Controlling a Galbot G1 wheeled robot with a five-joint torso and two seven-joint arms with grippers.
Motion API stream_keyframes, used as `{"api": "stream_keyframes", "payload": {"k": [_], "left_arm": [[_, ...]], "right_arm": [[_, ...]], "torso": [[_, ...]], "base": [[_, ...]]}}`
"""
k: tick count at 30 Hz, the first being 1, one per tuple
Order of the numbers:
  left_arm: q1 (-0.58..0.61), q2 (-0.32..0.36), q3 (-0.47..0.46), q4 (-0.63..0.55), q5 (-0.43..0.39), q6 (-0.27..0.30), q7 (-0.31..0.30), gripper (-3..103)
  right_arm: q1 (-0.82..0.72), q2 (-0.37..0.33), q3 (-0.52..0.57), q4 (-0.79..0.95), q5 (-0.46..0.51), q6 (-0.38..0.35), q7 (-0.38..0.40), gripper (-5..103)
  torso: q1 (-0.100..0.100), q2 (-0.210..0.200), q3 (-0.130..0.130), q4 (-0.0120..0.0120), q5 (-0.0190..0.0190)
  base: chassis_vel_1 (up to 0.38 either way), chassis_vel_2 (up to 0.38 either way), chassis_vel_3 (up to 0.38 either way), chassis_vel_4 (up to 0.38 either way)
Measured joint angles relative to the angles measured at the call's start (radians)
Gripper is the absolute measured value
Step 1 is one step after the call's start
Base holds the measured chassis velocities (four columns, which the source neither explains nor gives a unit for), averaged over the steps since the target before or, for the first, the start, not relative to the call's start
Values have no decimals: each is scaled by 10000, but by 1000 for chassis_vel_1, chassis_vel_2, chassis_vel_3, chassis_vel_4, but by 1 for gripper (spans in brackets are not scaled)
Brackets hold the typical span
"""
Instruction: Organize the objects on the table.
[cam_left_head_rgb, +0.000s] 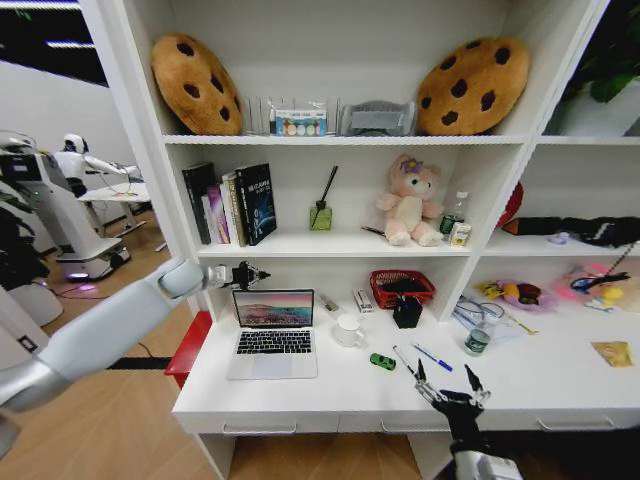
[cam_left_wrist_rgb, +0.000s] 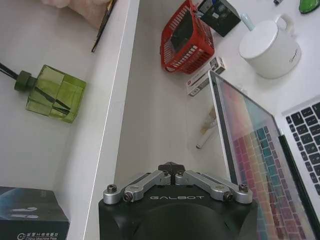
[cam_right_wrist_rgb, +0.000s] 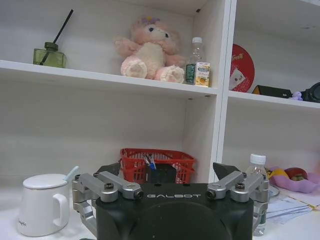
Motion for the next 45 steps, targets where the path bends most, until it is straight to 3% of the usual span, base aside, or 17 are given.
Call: {"api": "stream_keyframes", "payload": {"k": [7, 10, 11, 12, 14, 20, 23, 26, 29, 31, 34, 36, 39, 40, 41, 42, 45], "left_arm": [[-280, -683, 234, 1290, 500, -683, 875, 0], [-444, -761, 417, 1485, 687, -943, 2020, 0], [-539, -687, 452, 1367, 891, -924, 2742, 0], [-539, -687, 452, 1367, 891, -924, 2742, 0], [-608, -431, 457, 926, 1141, -854, 3739, 0], [-497, 121, 474, -98, 1160, -658, 4670, 0], [643, 1036, 319, -2028, 1187, -158, 5052, 0], [1477, 1299, -83, -2753, 1423, 116, 4973, 0], [3119, 1491, -1215, -3655, 2142, 374, 4864, 0], [4933, 1490, -2634, -4121, 2849, 421, 4843, 0], [7409, 1587, -4802, -4387, 3353, 280, 3798, 0], [7835, 1674, -5179, -4430, 3209, 306, 3394, -2], [9855, 2456, -6846, -4639, 1130, 928, 104, 8], [9855, 2456, -6846, -4639, 1130, 928, 104, 8], [10682, 2488, -7474, -4714, -21, 1443, -1942, 19], [10975, 2362, -7580, -4740, -840, 1876, -3259, 24], [11094, 2255, -7647, -4803, -1330, 2172, -3973, 24]], "right_arm": [[114, -23, 109, -198, 191, 46, 0, 100], [229, -161, 174, -228, 358, -41, 9, 100], [289, -252, 212, -229, 472, -116, 26, 100], [289, -252, 212, -229, 472, -116, 26, 100], [339, -318, 230, -230, 639, -226, 46, 100], [389, -377, 240, -302, 726, -269, 67, 100], [457, -445, 209, -434, 809, -286, 68, 100], [501, -455, 170, -477, 824, -293, 67, 100], [521, -479, 149, -509, 861, -299, 67, 100], [497, -556, 168, -509, 980, -321, 67, 100], [430, -701, 241, -488, 1227, -387, 65, 100], [416, -713, 252, -472, 1266, -402, 65, 100], [312, -752, 277, -329, 1415, -455, 64, 100], [312, -752, 277, -329, 1415, -455, 64, 100], [208, -715, 328, -249, 1423, -448, 60, 100], [66, -622, 422, -182, 1422, -392, 60, 100], [2, -582, 469, -153, 1423, -365, 59, 100]], "torso": [[0, 0, 0, 0, -2], [1, 1, 1, -1, -2], [0, 0, 0, -1, 0], [0, 0, 0, -1, 0], [0, 1, -1, -4, 0], [-1, 2, -1, 0, -1], [-2, 1, -1, -1, -2], [-1, 2, -1, 0, -2], [-2, 2, -1, -1, -2], [-2, 3, -2, -2, -6], [-3, 2, -1, 3, -4], [-2, 2, -2, 0, -4], [-2, 2, -2, 3, 3], [-2, 2, -2, 3, 3], [-3, 3, -3, 9, 4], [-3, 3, -2, 7, 1], [-3, 2, -1, 3, -8]], "base": [[0, 0, 0, 0], [0, 0, 0, 0], [0, 0, 0, 0], [0, 0, 0, 0], [0, 0, 0, 0], [0, 0, 0, 0], [0, 0, 0, 0], [0, 0, 0, 0], [0, 0, 0, 0], [0, 0, 0, 0], [0, 0, 0, 0], [0, 0, 0, 0], [0, 0, 0, 0], [0, 0, 0, 0], [0, 0, 0, 0], [0, 0, 0, 0], [0, 0, 0, 0]]}}
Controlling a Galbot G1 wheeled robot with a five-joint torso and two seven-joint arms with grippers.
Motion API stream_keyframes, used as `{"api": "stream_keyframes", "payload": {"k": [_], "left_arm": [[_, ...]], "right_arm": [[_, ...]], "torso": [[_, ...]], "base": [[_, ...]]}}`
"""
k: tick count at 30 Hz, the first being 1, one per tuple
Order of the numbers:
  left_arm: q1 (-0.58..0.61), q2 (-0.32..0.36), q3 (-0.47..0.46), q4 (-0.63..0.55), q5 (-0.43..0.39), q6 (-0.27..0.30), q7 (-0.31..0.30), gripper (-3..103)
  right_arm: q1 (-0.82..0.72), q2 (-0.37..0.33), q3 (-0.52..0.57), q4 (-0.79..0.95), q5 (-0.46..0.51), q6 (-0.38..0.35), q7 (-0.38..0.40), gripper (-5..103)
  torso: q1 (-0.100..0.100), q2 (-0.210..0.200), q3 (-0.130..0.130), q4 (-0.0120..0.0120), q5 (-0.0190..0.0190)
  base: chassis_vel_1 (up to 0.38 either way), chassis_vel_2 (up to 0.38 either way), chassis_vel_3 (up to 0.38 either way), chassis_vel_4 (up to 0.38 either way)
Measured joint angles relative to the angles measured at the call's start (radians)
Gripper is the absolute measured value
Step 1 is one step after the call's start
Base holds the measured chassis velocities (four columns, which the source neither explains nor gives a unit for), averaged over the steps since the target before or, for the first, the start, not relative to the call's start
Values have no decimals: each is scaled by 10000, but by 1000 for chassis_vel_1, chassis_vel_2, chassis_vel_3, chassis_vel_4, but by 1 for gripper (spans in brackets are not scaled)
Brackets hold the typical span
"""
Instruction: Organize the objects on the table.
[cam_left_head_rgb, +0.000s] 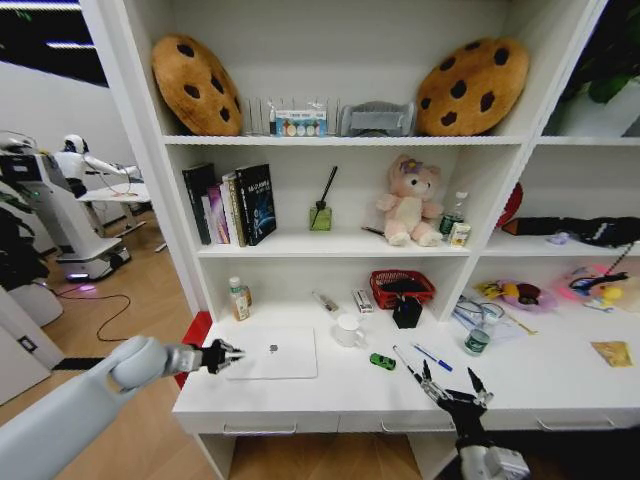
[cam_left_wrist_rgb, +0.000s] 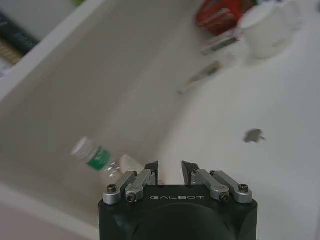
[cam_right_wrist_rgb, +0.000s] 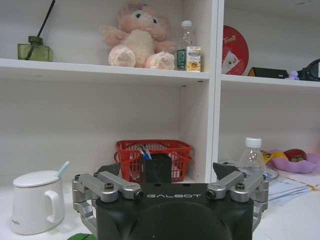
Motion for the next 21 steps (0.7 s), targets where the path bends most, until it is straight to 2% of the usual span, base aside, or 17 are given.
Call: {"api": "stream_keyframes", "payload": {"k": [1, 2, 3, 4, 5, 6, 7, 8, 9, 10, 11, 12, 14, 15, 17, 19, 21], "left_arm": [[560, -461, -618, -384, -1505, 682, -2172, 36], [810, -670, -895, -557, -1978, 878, -2892, 36], [1496, -1168, -1545, -991, -2824, 1219, -4236, 41], [2325, -1823, -2271, -1477, -3361, 1541, -5231, 46], [2325, -1823, -2271, -1477, -3361, 1541, -5231, 46], [3131, -2622, -2991, -1982, -3615, 1850, -5857, 52], [3816, -3443, -3587, -2513, -3717, 1917, -6192, 57], [4465, -4236, -4103, -3038, -3753, 1920, -6354, 63], [4465, -4236, -4103, -3038, -3753, 1920, -6354, 63], [5162, -5010, -4608, -3624, -3754, 1923, -6456, 68], [5660, -5433, -4855, -4048, -3776, 1922, -6472, 74], [5660, -5433, -4855, -4048, -3776, 1922, -6472, 74], [6747, -6341, -5186, -4898, -3816, 1912, -6334, 85], [6747, -6341, -5186, -4898, -3816, 1912, -6334, 85], [7348, -7032, -5230, -5371, -3773, 1828, -6162, 95], [7535, -7225, -5230, -5489, -3663, 1797, -6103, 95], [7892, -7510, -5211, -5711, -3313, 1678, -5935, 100]], "right_arm": [[-81, 29, 88, 128, 12, 11, 42, 100], [-87, 14, 110, 188, 39, -21, 65, 100], [-94, -50, 154, 323, 158, -144, 126, 100], [-102, -173, 188, 459, 321, -293, 198, 100], [-102, -173, 188, 459, 321, -293, 198, 100], [-125, -311, 238, 537, 418, -385, 247, 100], [-181, -446, 279, 596, 544, -420, 269, 100], [-274, -626, 339, 635, 745, -437, 280, 100], [-274, -626, 339, 635, 745, -437, 280, 100], [-381, -798, 381, 651, 930, -438, 282, 100], [-447, -910, 385, 658, 1017, -433, 282, 100], [-447, -910, 385, 658, 1017, -433, 282, 100], [-534, -1052, 226, 746, 1135, -454, 277, 100], [-534, -1052, 226, 746, 1135, -454, 277, 100], [-516, -1098, -4, 820, 1134, -536, 256, 100], [-514, -1122, -53, 833, 1113, -554, 234, 100], [-554, -1195, -137, 839, 1042, -564, 105, 100]], "torso": [[0, 1, -1, -18, 7], [1, 1, 0, -17, 10], [1, 1, 0, -16, 9], [3, 0, 0, -9, 7], [3, 0, 0, -9, 7], [3, -1, 0, 3, 3], [2, -1, -1, 3, 9], [2, -1, 0, 3, 3], [2, -1, 0, 3, 3], [0, 0, -2, 2, 6], [1, 0, -2, -2, 10], [1, 0, -2, -2, 10], [0, 0, -1, -2, 12], [0, 0, -1, -2, 12], [1, 0, -1, -5, 11], [1, 0, -1, -4, 10], [0, 0, 0, -3, 11]], "base": [[0, 0, 0, 0], [0, 0, 0, 0], [0, 0, 0, 0], [0, 0, 0, 0], [0, 0, 0, 0], [0, 0, 0, 0], [0, 0, 0, 0], [0, 0, 0, 0], [0, 0, 0, 0], [0, 0, 0, 0], [0, 0, 0, 0], [0, 0, 0, 0], [0, 0, 0, 0], [0, 0, 0, 0], [0, 0, 0, 0], [0, 0, 0, 0], [0, 0, 0, 0]]}}
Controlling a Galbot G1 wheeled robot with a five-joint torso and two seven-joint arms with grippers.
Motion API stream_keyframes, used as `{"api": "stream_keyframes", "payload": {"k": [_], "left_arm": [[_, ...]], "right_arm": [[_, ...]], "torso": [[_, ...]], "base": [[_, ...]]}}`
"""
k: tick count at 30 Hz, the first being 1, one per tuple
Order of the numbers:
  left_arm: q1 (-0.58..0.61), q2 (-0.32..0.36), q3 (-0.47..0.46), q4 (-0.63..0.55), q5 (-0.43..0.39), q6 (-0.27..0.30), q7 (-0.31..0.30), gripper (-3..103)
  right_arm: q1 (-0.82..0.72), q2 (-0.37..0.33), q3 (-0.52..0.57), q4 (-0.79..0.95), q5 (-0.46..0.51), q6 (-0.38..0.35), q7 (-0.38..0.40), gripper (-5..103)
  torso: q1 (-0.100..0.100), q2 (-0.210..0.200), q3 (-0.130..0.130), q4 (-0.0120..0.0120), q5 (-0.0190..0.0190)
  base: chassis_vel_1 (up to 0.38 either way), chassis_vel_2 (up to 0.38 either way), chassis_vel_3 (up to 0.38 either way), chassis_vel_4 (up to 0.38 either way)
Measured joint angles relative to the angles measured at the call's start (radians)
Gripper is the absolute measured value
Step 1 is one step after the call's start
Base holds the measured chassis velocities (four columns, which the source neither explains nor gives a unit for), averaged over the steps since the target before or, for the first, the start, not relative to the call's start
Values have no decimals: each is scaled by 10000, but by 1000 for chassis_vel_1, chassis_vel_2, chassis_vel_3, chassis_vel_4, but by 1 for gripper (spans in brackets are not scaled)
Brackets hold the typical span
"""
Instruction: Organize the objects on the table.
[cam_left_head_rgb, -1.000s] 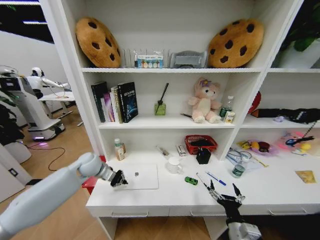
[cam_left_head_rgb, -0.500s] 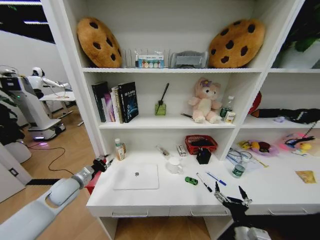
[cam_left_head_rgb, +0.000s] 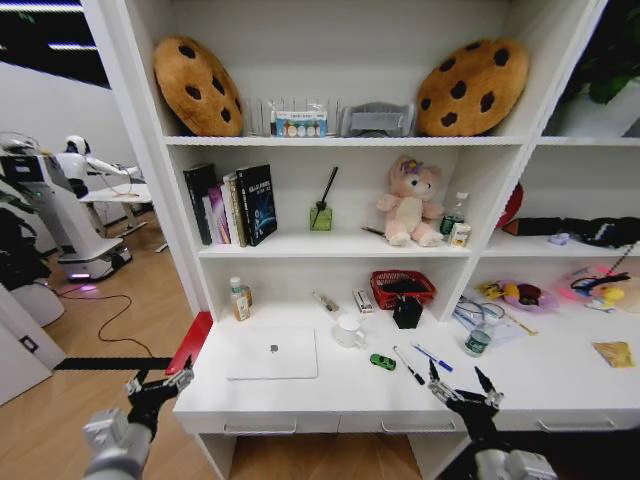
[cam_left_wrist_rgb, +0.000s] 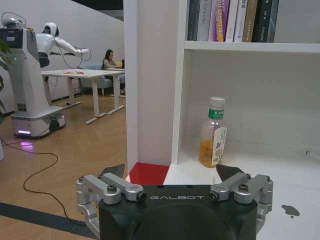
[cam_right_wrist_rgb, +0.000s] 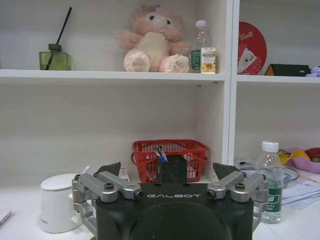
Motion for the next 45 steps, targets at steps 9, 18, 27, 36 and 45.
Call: {"api": "stream_keyframes", "payload": {"k": [9, 18, 27, 36, 45], "left_arm": [[64, -61, 73, -29, 195, -70, 31, 100], [-3, -9, 115, 19, 210, -85, -2, 100], [-34, 17, 135, 41, 216, -91, -27, 100], [-48, 25, 142, 50, 222, -95, -36, 100], [-53, 31, 147, 55, 225, -96, -41, 100]], "right_arm": [[315, -860, 564, -1170, 664, -34, -1457, 100], [2520, -4609, 1939, -4434, 2943, 113, -7595, 100], [4700, -5606, 264, -5386, 2502, -1038, -9536, 100], [5283, -5345, -673, -6798, 1662, -555, -9823, 100], [6241, -5198, -1748, -7845, 1003, -32, -9742, 100]], "torso": [[0, 0, 0, -3, -2], [4, -3, 2, 3, -3], [3, -3, 2, 2, -4], [3, -2, 1, -3, -5], [3, -1, 1, -1, -5]], "base": [[0, 0, 0, 0], [0, 0, 0, 0], [0, 0, 0, 0], [0, 0, 0, 0], [0, 0, 0, 0]]}}
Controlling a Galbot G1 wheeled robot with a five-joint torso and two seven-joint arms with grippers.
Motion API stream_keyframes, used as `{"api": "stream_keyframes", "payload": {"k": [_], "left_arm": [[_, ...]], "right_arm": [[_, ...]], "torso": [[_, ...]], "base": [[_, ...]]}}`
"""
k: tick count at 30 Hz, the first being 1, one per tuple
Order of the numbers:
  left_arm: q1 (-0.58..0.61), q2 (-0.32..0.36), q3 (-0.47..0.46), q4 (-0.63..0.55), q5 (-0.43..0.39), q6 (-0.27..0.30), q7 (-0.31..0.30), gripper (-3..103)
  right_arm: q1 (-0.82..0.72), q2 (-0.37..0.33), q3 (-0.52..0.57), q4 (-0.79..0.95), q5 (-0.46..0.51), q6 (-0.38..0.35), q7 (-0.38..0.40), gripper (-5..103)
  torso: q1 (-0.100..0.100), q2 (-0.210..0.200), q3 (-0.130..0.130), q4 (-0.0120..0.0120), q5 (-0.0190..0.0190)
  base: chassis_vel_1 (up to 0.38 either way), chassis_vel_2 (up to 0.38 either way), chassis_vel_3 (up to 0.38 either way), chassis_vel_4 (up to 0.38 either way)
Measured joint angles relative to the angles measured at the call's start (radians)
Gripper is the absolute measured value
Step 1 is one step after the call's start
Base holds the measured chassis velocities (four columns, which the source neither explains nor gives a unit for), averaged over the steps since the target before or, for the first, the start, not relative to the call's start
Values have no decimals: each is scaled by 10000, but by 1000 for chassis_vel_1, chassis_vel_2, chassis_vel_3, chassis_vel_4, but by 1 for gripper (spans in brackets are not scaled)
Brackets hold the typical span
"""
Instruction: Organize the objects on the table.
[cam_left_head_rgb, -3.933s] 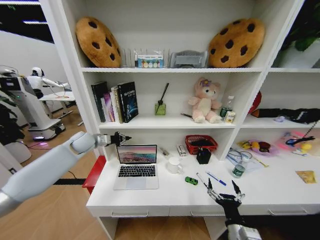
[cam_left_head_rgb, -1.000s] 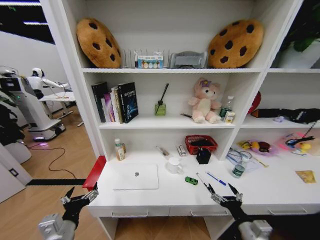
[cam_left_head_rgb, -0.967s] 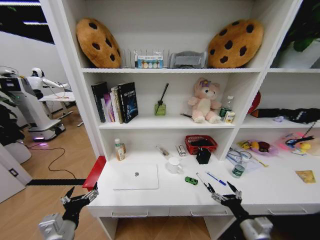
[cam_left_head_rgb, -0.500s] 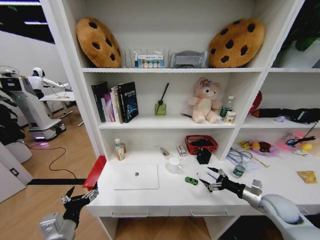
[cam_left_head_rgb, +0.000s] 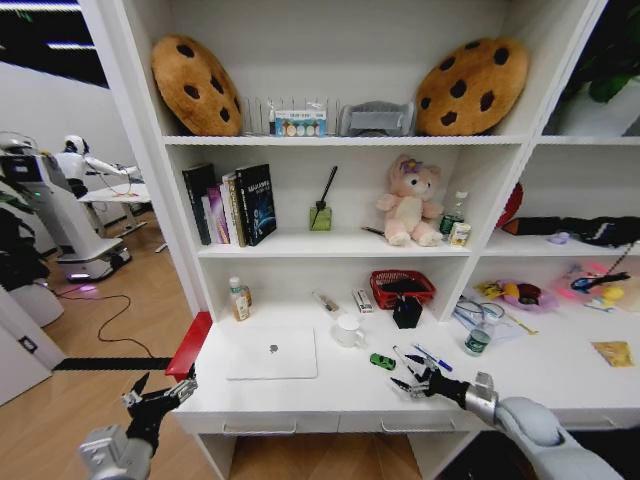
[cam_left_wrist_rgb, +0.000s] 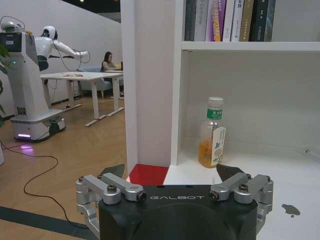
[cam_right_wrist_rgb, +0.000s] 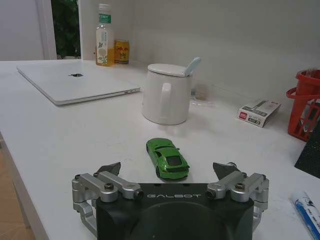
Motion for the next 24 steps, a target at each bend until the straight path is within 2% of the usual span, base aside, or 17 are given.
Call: {"api": "stream_keyframes", "payload": {"k": [5, 10, 11, 14, 17, 20, 21, 22, 23, 24], "left_arm": [[-1, 4, 4, 4, 0, 0, -4, 100], [-1, 5, 5, 5, 1, -1, -4, 100], [0, 5, 5, 5, 1, -1, -6, 100], [0, 4, 5, 5, 1, -1, -5, 100], [0, 5, 5, 5, 1, -1, -6, 100], [0, 6, 5, 5, 1, 0, -6, 100], [0, 6, 5, 6, 1, -1, -6, 100], [1, 6, 5, 6, 1, -1, -6, 100], [0, 6, 5, 6, 1, -1, -6, 100], [0, 6, 5, 6, 1, -1, -6, 100]], "right_arm": [[985, 139, -835, -633, -50, 131, -203, 100], [1431, 265, -1162, -899, -159, 159, -277, 101], [1622, 331, -1272, -1025, -301, 161, -298, 95], [1710, 375, -1359, -1119, -306, 174, -345, 90], [1596, 385, -1255, -1112, -366, 167, -578, 74], [1515, 378, -1160, -1084, -390, 157, -668, 74], [1421, 369, -1062, -1052, -414, 137, -764, 63], [1368, 367, -1009, -1033, -419, 133, -797, 57], [1338, 366, -976, -1016, -430, 125, -797, 52], [1338, 366, -976, -1016, -430, 125, -797, 52]], "torso": [[-1, 0, 0, 1, 0], [-1, 0, 0, 3, 0], [-1, 0, 0, 2, 0], [-1, 0, 0, 2, 0], [-1, 0, 0, 0, 0], [-1, 0, -1, 0, -2], [-1, 0, -1, -1, -3], [-1, 0, -1, -1, -2], [-1, 1, -2, -1, -2], [-1, 1, -2, -1, -2]], "base": [[0, 0, 0, 0], [0, 0, 0, 0], [0, 0, 0, 0], [0, 0, 0, 0], [0, 0, 0, 0], [0, 0, 0, 0], [0, 0, 0, 0], [0, 0, 0, 0], [0, 0, 0, 0], [0, 0, 0, 0]]}}
